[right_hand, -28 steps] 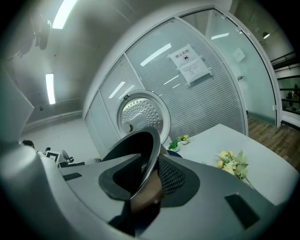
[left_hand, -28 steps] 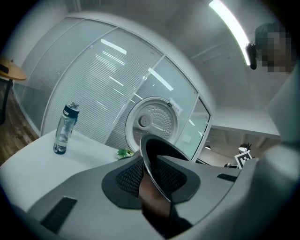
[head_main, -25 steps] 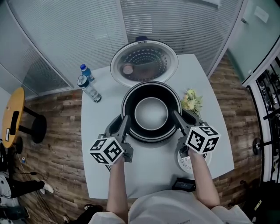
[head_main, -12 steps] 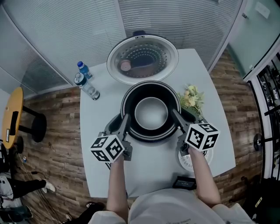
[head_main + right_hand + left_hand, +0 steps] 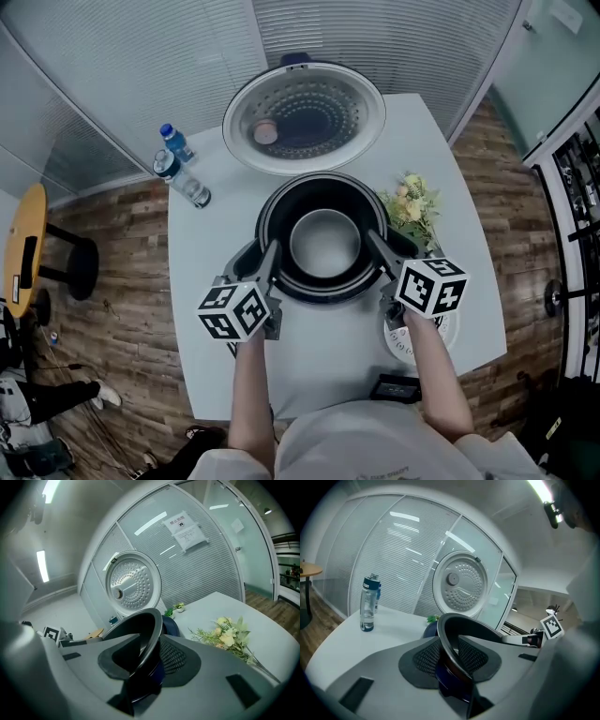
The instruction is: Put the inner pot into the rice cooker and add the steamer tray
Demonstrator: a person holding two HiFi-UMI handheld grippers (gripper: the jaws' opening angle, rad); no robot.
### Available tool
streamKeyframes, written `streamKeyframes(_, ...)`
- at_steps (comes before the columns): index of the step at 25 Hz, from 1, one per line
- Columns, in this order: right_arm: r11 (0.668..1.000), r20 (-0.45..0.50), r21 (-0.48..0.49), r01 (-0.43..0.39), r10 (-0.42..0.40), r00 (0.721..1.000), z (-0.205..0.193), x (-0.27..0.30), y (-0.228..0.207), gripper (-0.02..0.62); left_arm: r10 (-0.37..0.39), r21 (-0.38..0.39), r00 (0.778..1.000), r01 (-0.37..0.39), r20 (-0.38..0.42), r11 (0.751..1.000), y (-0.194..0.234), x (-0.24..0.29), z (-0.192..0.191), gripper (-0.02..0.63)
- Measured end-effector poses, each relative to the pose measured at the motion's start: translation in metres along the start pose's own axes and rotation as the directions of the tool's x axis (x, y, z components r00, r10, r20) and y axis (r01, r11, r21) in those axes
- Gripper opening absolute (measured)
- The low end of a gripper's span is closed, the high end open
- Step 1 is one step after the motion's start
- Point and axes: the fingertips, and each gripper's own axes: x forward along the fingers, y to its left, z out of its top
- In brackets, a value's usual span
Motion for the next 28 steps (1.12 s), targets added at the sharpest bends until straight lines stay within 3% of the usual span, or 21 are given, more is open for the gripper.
streamKeyframes(7, 0.998, -0.007, -0.050, 0.035, -0.035, 0.999, -0.002, 0.000, 0.001, 0.143, 0.038, 0.075, 0.999, -0.036, -0.025, 0.997, 0.001, 0.002, -0.001, 0.123)
streamKeyframes(10, 0.989, 0.001, -0.118, 0.094, -0.094, 0.996, -0.002, -0.001, -0.004, 0.147, 0.083, 0.153, 0.996, -0.076, -0.038, 0.985, 0.002, 0.003, -0.004, 0.130)
streamKeyframes(13, 0.988, 0.010, -0.121, 0.096, -0.096, 0.995, -0.001, -0.002, -0.009, 0.149, 0.128, 0.236, 0.991, -0.114, -0.043, 0.965, 0.002, 0.008, -0.005, 0.138)
streamKeyframes(28, 0.984, 0.047, -0.137, 0.112, -0.106, 0.993, -0.001, -0.035, -0.007, 0.149, 0.106, 0.230, 0.994, -0.102, -0.005, 0.968, -0.015, -0.013, 0.002, 0.141)
